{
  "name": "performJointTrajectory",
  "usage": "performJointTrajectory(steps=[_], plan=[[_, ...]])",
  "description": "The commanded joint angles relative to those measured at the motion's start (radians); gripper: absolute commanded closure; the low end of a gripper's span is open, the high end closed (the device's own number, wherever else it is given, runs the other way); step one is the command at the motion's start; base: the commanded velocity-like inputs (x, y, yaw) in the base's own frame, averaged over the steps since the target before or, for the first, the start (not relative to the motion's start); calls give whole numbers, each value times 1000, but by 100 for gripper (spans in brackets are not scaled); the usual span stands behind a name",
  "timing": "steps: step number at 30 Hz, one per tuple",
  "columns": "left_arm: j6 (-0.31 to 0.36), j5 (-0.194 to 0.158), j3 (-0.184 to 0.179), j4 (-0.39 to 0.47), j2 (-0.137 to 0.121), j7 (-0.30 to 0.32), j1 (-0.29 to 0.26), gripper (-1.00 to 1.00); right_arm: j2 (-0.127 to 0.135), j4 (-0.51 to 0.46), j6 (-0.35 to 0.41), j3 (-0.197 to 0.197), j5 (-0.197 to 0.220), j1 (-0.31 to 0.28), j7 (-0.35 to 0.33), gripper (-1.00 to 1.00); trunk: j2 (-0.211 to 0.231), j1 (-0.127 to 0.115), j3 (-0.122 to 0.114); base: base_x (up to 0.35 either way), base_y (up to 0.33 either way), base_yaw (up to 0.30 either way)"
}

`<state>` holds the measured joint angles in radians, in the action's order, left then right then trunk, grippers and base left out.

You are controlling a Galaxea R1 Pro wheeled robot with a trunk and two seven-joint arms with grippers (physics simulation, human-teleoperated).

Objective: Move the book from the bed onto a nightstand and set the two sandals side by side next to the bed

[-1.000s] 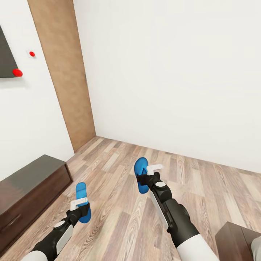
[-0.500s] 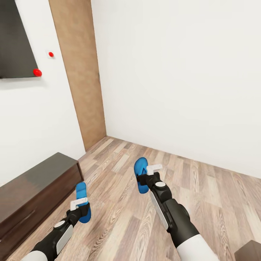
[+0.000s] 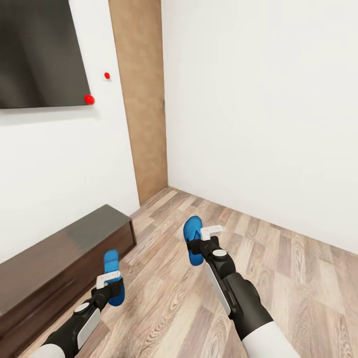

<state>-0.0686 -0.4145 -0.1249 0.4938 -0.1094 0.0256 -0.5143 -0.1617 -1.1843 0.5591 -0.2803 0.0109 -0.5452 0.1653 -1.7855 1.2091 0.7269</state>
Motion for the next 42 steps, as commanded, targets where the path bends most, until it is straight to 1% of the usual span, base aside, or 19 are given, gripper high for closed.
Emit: performJointTrajectory(steps=[1,7,10,15,25,33,42], plan=[[-5,-10,-7,-1,-1,1,-1,100,0,-1,5,-2,1,0,6,100,0,0,1,13,7,292],[-5,-10,-12,-1,-1,1,-1,100,0,-1,5,-2,1,-1,6,100,0,0,1,6,4,292],[-5,-10,-27,-1,-1,1,-1,100,0,-1,5,-3,1,-1,6,100,0,0,1,2,1,292],[-5,-10,-39,-1,-1,1,-1,100,0,-1,5,-3,1,0,6,100,0,0,1,1,0,292],[-5,-10,-44,-1,0,1,0,100,-1,9,5,-4,1,-1,6,100,0,0,1,0,0,292],[-5,-10,-44,-1,0,1,0,100,-1,19,4,-21,1,-1,7,100,0,0,1,0,0,292],[-5,-10,-48,-1,0,1,0,100,-1,21,5,-25,1,-1,7,100,0,0,1,0,0,292]])
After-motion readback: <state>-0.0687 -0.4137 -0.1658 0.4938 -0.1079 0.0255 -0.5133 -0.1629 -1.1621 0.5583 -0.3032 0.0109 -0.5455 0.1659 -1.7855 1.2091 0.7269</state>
